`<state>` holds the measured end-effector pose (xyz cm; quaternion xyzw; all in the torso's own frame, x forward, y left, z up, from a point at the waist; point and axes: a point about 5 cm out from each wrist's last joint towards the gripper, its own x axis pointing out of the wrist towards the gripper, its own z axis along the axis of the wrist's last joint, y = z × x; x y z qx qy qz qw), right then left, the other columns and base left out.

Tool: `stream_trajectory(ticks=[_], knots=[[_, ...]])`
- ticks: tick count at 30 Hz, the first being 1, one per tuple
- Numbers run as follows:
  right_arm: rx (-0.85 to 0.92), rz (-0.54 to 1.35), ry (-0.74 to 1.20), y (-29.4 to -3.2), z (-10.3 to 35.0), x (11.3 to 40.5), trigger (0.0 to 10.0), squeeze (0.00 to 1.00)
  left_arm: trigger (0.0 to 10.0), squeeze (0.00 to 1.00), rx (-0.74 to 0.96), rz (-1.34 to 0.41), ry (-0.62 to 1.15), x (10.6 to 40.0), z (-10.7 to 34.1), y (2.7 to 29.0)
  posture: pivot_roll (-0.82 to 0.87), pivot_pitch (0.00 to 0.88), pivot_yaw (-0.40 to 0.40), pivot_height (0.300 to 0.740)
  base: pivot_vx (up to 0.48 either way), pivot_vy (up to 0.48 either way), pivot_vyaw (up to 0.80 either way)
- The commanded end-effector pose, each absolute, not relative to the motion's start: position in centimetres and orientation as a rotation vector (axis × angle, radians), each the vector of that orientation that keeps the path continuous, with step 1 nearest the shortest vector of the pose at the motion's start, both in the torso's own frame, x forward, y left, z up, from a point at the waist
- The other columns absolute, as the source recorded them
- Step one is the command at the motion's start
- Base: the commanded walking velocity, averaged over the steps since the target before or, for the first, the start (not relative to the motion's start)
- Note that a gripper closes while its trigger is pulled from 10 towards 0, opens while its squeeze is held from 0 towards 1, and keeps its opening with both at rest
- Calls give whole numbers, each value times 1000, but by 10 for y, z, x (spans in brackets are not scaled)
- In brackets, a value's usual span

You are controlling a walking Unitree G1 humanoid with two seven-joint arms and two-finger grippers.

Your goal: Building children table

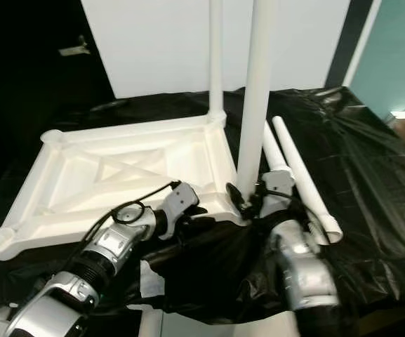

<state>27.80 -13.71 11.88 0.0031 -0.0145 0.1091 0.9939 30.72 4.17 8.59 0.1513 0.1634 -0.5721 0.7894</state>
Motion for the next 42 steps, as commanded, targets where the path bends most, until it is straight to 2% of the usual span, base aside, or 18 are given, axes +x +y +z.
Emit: stream_trajectory(ticks=[1,3,6,15,16,18,19,22,23,27,29,30,32,34,39,40,41,42], knots=[[12,107,31,-135,104,276,0,0,10000,0,317,-1323,536,282,50,39,-86,1,46,740,0,0,0],[5,-59,22,-149,104,277,0,0,10000,0,317,-1328,537,282,50,38,-86,2,57,740,0,0,0],[11,-102,22,-155,105,276,0,0,10000,0,318,-1337,536,281,50,37,-90,3,58,740,0,0,0],[4,-6,21,-139,106,275,0,0,10000,0,321,-1341,536,281,50,35,-109,7,59,740,0,0,0],[-16,41,11,-137,106,274,10000,90,10000,0,320,-1340,535,282,50,35,-110,6,54,740,0,0,0],[-32,64,2,-136,106,274,10000,90,10000,0,319,-1339,534,282,50,35,-110,6,54,740,0,0,0],[-30,126,-9,-137,107,274,10000,1000,10000,0,316,-1336,533,282,51,35,-112,6,54,740,0,0,0],[-69,212,-60,-138,113,274,10000,1000,10000,0,315,-1333,534,282,50,35,-113,6,52,740,0,0,0],[-118,336,-86,-139,118,274,10000,1000,10000,0,314,-1332,535,282,50,35,-116,6,51,740,0,0,0],[-202,499,-111,-143,128,275,10000,1000,10000,0,312,-1332,537,281,49,35,-121,6,49,740,0,0,0],[-202,499,-111,-143,128,275,10000,1000,10000,0,312,-1332,537,281,49,35,-121,6,49,740,0,0,0],[-234,544,-108,-148,133,278,10000,0,10000,0,311,-1332,537,281,49,34,-121,6,47,740,0,0,0],[-256,580,-105,-153,137,280,10000,0,10000,0,310,-1331,536,282,49,34,-121,5,46,740,0,0,0],[-276,710,-41,-163,142,284,10000,0,10000,0,309,-1331,532,282,50,32,-119,5,47,740,0,0,0],[-291,772,27,-177,141,289,10000,0,10000,0,311,-1327,533,283,50,34,-115,4,47,740,0,0,0],[-296,797,48,-180,140,289,4314,0,10000,0,311,-1326,533,283,50,34,-115,4,47,740,0,0,0],[-302,817,61,-182,140,289,0,0,10000,0,312,-1325,534,283,50,35,-109,2,45,740,0,0,0],[-312,843,77,-182,139,289,0,0,10000,0,312,-1323,534,283,50,35,-109,2,45,740,0,0,0]])
